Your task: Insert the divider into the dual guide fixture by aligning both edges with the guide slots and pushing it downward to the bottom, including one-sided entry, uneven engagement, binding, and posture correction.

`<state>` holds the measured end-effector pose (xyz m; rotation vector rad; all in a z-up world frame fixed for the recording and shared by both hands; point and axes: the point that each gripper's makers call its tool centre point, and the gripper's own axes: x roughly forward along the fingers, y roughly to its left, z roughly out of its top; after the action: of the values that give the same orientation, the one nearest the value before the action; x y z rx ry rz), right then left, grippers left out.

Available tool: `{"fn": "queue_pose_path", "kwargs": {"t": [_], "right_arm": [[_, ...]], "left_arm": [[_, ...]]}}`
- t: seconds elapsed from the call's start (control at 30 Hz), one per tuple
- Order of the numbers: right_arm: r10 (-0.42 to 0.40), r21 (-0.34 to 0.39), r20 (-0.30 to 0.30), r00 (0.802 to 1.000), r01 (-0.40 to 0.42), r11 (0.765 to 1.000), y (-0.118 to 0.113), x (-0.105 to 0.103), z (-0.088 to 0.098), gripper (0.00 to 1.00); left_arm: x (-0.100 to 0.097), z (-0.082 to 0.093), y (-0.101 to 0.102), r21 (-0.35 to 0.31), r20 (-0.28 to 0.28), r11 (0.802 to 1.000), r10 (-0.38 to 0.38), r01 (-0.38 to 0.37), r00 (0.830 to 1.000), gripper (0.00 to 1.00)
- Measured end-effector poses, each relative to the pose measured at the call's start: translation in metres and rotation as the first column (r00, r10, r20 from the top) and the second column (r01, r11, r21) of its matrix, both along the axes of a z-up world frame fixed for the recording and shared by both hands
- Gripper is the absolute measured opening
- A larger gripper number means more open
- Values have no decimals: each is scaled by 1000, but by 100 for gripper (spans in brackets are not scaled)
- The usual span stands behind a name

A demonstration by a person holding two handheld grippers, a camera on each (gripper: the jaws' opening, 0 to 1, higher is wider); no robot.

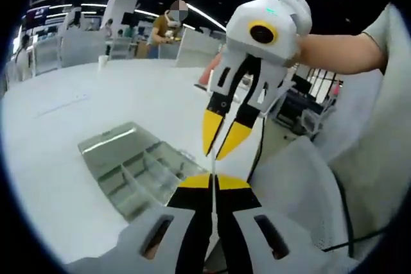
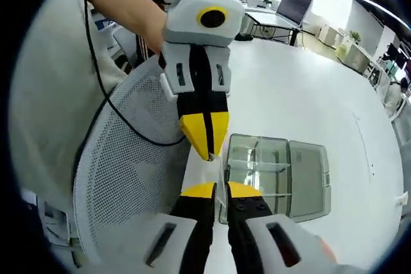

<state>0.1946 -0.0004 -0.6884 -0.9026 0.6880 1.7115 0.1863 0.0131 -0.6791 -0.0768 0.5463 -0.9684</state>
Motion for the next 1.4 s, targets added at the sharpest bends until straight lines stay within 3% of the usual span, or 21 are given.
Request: {"fn": "queue_pose_path", "kwargs": {"t": [0.33, 0.73, 0.77, 1.1, 1.4], "right_arm": [[-13, -8, -40, 999, 12, 1000, -2, -6, -2, 0], [-53, -33, -83, 995, 51, 998, -4, -13, -1, 0], [-73, -43, -108, 991, 68, 997, -4, -15, -1, 0], [-120, -45, -113, 986, 115, 992, -2, -12, 1, 0], [-99, -54, -74, 992, 95, 994, 0, -11, 1, 0]], "left_arm": [[-3, -4, 0, 20, 18, 1000, -19, 19, 1000, 0], [-2, -9, 1, 37, 7, 999, -10, 10, 1000, 0], [-2, -10, 1, 35, -6, 999, -2, 3, 1000, 0], [1, -13, 2, 40, -28, 999, 34, -33, 999, 0], [4, -17, 2, 61, -34, 997, 44, -42, 998, 0]]}}
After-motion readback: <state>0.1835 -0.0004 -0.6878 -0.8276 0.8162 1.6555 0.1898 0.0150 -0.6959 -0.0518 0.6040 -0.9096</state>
